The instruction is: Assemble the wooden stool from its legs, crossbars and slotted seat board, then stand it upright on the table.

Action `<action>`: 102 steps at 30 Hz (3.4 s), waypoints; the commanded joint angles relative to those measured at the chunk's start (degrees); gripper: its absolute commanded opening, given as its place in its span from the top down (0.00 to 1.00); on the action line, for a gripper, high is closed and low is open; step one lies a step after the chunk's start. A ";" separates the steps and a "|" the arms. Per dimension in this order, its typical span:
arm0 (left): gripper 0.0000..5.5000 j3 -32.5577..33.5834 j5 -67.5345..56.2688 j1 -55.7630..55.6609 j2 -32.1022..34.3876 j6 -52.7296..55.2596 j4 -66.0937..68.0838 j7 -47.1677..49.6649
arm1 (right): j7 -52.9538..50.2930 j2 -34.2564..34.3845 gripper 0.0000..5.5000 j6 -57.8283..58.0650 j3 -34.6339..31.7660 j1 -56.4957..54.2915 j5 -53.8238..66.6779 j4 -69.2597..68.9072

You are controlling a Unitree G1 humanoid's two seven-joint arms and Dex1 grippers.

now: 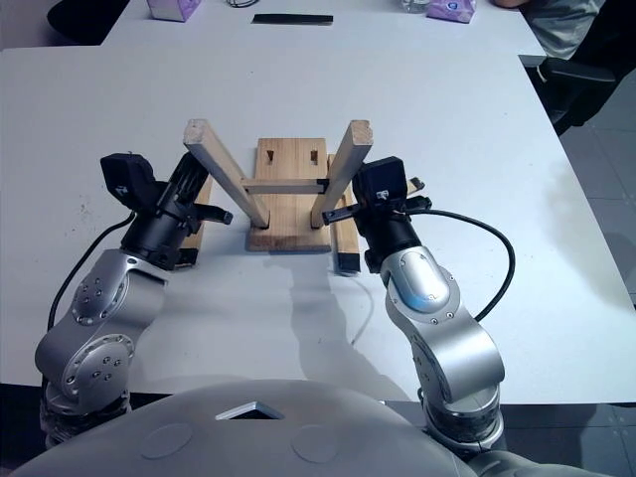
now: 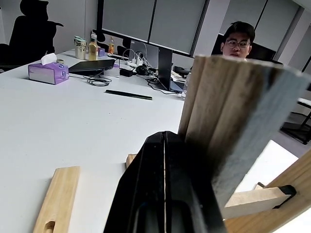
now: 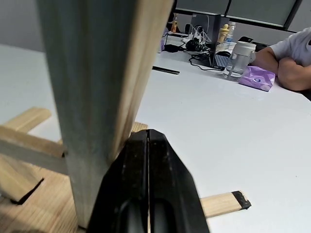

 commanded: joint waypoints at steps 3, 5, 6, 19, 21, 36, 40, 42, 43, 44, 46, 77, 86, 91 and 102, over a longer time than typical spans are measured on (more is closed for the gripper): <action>1.00 19.34 -8.32 -1.71 6.23 0.64 3.78 -4.10 | 13.13 -3.07 1.00 -7.52 -20.87 -5.46 10.90 6.85; 1.00 26.77 -16.12 -7.47 8.66 0.95 7.41 -3.60 | 18.27 -6.79 1.00 -8.47 -30.27 -12.35 16.96 13.52; 1.00 28.85 -21.17 -12.21 9.85 1.02 9.46 -3.13 | 21.11 -8.24 1.00 -7.88 -33.38 -17.58 21.34 17.00; 1.00 18.56 -54.53 -43.40 15.12 7.63 21.05 3.37 | 25.04 -6.43 1.00 0.73 -28.31 -45.40 49.09 26.73; 1.00 16.57 -54.59 -40.02 13.92 8.24 22.24 2.59 | 25.33 -6.53 1.00 0.05 -26.02 -41.36 47.37 26.61; 1.00 26.87 -55.21 -34.03 13.32 -4.64 20.36 -1.78 | 20.50 -7.46 1.00 -11.89 -34.26 -42.27 54.43 37.03; 1.00 29.95 -43.05 -15.07 21.50 -0.97 27.21 -14.69 | 30.71 -20.15 1.00 -19.57 -16.93 -32.58 29.40 48.51; 1.00 23.25 -31.61 -2.68 25.27 -1.31 31.39 -25.04 | 37.44 -21.97 1.00 -26.39 -6.44 -26.97 19.65 53.93; 1.00 19.44 -27.65 2.97 26.28 -1.45 30.81 -29.43 | 40.54 -21.20 1.00 -29.14 -2.51 -25.60 16.84 55.65; 1.00 16.63 -26.22 6.89 25.99 -1.10 28.91 -32.46 | 43.30 -19.95 1.00 -30.90 0.03 -25.08 15.43 56.82; 1.00 9.77 -22.40 10.75 25.37 -1.53 23.77 -36.14 | 47.22 -18.02 1.00 -32.69 3.40 -24.83 13.72 57.00; 1.00 11.33 2.20 -9.58 10.66 -8.39 43.10 -27.16 | 52.44 -6.84 1.00 -38.00 1.41 -37.56 2.03 70.54; 1.00 7.32 -5.56 0.65 13.34 7.61 22.63 -29.02 | 56.90 -4.54 1.00 -56.17 9.27 -47.38 -12.97 105.09; 1.00 4.64 -3.05 7.52 15.11 9.61 19.11 -28.55 | 63.54 -6.40 1.00 -62.99 11.92 -49.44 -17.53 112.44; 1.00 -0.47 2.48 2.03 16.39 6.32 28.86 -32.61 | 73.78 -15.46 1.00 -66.37 15.00 -42.47 -20.02 100.93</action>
